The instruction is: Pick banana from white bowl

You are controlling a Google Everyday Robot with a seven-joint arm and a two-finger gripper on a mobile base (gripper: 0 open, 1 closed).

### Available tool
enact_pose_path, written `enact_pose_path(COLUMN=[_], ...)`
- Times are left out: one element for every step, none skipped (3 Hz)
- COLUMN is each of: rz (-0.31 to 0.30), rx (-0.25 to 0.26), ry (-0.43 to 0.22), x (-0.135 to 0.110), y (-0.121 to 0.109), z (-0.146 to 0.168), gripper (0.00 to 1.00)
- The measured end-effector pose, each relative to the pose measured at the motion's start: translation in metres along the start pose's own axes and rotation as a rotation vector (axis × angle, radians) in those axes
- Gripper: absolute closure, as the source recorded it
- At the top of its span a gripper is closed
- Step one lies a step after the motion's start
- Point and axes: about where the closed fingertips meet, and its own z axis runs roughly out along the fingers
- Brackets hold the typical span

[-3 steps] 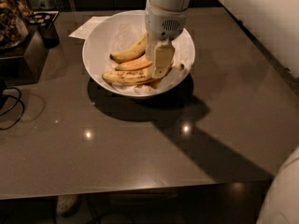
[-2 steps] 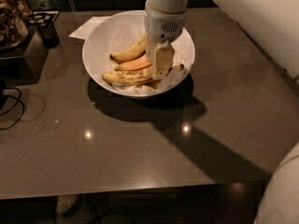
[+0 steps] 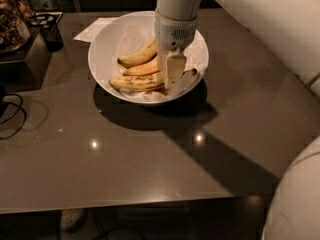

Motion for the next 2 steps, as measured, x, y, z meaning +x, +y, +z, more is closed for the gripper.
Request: enact_pose_path(rz=[0.002,0.002], rx=[-0.007,-0.016], ry=[0.007,0.014], x=[0.0037,0.0071], y=[-0.0031,-0.0064], z=[0.0056,0.0116], gripper=[0.52,0.48])
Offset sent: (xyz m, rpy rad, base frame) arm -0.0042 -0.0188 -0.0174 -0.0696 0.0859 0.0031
